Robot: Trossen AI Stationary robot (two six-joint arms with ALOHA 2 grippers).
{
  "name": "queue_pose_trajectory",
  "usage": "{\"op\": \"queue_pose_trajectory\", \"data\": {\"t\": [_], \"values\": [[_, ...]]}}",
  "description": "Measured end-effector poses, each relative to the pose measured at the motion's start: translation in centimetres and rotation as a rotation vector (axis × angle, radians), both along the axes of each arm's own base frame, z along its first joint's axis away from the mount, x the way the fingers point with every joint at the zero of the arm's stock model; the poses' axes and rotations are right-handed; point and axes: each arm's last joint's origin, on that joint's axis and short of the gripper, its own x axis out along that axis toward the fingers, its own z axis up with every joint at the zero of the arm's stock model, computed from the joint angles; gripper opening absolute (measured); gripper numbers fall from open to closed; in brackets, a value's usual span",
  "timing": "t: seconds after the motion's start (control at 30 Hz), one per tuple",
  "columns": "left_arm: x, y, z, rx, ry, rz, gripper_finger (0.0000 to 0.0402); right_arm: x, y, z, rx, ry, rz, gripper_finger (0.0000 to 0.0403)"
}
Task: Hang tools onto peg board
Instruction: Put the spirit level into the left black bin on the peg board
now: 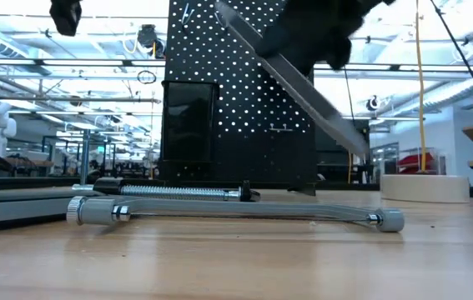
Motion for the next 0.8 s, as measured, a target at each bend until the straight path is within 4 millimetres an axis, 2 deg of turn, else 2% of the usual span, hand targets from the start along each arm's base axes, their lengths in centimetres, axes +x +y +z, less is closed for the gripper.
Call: {"op": "queue_pose_trajectory", "data": {"t": [0.13,0.27,0.43,0.63,0.8], "values": [[1.3,0.4,-0.6,-0.015,-0.004,0.057,0.0114,0.3,-0.4,1.3,-0.072,-0.106,-0.192,0.0178],[3.0,0.8,-1.7,-0.016,-0.003,0.115,0.0114,0.3,-0.7,1.5,-0.112,-0.135,-0.277,0.0178],[5.2,0.9,-2.9,-0.041,-0.047,0.113,0.0114,0.2,-0.7,1.5,-0.089,-0.142,-0.29,0.0178],[8.9,0.0,-3.7,-0.021,-0.024,0.084,0.0114,0.2,-0.7,1.4,-0.087,-0.141,-0.294,0.0178],[11.9,-0.5,-2.6,0.045,-0.03,0.135,0.0114,0.2,-0.7,1.4,-0.09,-0.137,-0.295,0.0178]]}}
